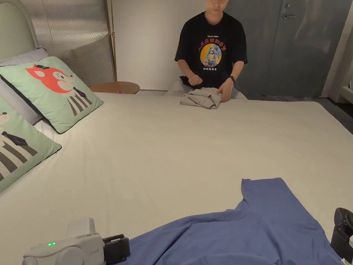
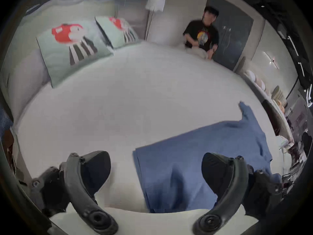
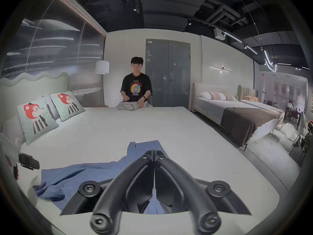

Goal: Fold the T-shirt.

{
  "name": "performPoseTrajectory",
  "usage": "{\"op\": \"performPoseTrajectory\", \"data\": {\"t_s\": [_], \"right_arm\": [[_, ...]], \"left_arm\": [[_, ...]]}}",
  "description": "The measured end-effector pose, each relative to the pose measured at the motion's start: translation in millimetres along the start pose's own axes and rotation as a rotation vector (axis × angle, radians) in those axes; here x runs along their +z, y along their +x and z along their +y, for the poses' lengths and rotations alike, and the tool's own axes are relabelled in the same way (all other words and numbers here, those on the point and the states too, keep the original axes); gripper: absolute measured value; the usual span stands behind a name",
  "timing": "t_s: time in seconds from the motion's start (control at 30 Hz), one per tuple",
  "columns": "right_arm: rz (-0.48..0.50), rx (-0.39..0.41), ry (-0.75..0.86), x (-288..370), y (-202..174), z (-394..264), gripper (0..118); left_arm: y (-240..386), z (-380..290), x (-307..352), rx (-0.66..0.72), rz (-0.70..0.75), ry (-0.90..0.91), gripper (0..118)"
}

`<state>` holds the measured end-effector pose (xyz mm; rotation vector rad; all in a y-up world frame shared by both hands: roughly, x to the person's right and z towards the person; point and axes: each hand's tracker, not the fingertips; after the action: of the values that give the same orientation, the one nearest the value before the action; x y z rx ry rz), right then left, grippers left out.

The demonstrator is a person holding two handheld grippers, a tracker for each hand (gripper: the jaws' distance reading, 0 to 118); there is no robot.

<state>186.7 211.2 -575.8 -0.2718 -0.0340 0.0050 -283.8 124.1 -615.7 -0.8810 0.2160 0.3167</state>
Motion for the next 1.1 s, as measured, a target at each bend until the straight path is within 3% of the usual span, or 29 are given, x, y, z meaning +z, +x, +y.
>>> {"op": "performPoseTrajectory", "data": {"t_s": [0.13, 0.2, 0.27, 0.33, 0.4, 0.43, 0.47, 0.53, 0.57, 0.7, 0.93, 1.03, 1.1], "right_arm": [[-0.007, -0.001, -0.043, -16, 2, -9, 1], [-0.011, 0.004, -0.058, -21, 2, -13, 1], [-0.012, 0.008, -0.077, -29, 3, -17, 1], [-0.013, 0.005, -0.096, -35, 3, -20, 1], [-0.011, -0.002, -0.116, -45, 3, -23, 1], [-0.008, -0.005, -0.126, -51, 3, -24, 2], [-0.011, -0.005, -0.136, -57, 4, -26, 18], [-0.018, 0.0, -0.18, -77, 5, -25, 86], [-0.005, 0.008, -0.239, -93, 9, -25, 108], [-0.007, -0.003, -0.341, -151, 22, -23, 107], [-0.104, -0.04, -0.589, -252, 52, -40, 107], [-0.107, -0.082, -0.682, -272, 58, -55, 100], [-0.082, -0.081, -0.72, -276, 57, -64, 90]], "left_arm": [[-2, -1, -41, 0.036, 0.036, -0.07, 106], [-5, 0, -54, 0.065, 0.048, -0.086, 97], [-2, -3, -57, 0.086, 0.055, -0.09, 75], [2, -3, -58, 0.064, 0.098, -0.085, 70], [5, -3, -54, 0.029, 0.107, -0.075, 40], [8, -3, -50, 0.011, 0.115, -0.058, 20], [10, -2, -47, 0.002, 0.106, -0.043, 8], [14, -1, -38, 0.001, 0.098, -0.032, 8], [16, -1, -34, -0.011, 0.106, -0.014, 8], [18, -2, -19, -0.021, 0.116, 0.038, 8], [22, 1, 4, -0.003, 0.104, 0.085, 8], [28, 3, 9, -0.003, 0.079, 0.101, 6], [33, 5, 8, -0.023, 0.087, 0.115, 6]]}}
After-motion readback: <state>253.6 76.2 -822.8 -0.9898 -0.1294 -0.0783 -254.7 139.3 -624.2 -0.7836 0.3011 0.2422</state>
